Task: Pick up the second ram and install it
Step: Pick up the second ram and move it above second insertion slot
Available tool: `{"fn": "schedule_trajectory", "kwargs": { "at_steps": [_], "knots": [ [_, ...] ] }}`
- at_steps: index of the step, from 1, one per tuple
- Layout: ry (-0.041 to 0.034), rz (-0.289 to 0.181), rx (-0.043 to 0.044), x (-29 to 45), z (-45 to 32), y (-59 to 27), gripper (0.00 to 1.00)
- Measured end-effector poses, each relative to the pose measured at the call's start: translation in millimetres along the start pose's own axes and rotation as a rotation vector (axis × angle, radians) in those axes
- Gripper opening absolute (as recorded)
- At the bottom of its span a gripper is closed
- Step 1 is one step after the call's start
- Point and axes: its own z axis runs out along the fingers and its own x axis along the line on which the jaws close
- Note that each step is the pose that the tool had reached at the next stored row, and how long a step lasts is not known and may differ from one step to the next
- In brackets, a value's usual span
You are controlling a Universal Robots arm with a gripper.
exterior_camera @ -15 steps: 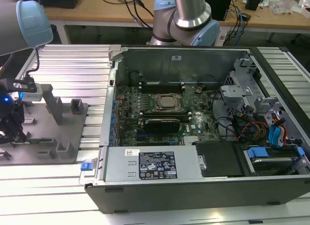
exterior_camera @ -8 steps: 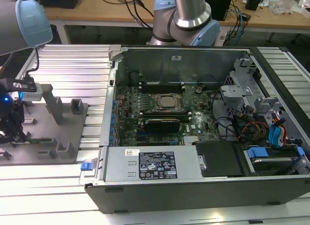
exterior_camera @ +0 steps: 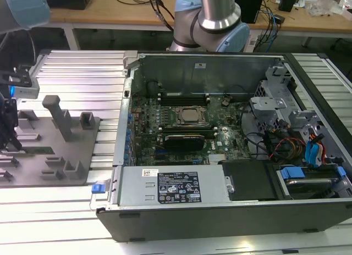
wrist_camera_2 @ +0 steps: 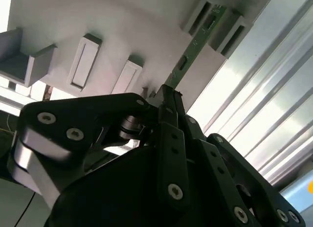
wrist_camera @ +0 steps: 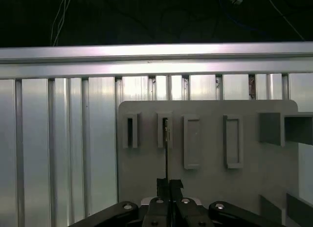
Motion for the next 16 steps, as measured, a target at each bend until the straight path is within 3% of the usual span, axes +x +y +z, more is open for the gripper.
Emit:
{"fn": "schedule_trajectory", "kwargs": {
  "at_steps": [4, 10, 13, 16],
  "knots": [
    [0.0000, 0.000, 0.0000, 0.1, -18.5, 0.3, 0.09],
    [0.0000, 0.000, -0.0001, 0.2, -63.7, 1.1, 0.09],
    [0.0000, 0.000, 0.0000, 0.3, -69.6, 1.2, 0.09],
    [0.0000, 0.000, 0.0000, 0.3, -70.8, 1.2, 0.09]
  ]
}}
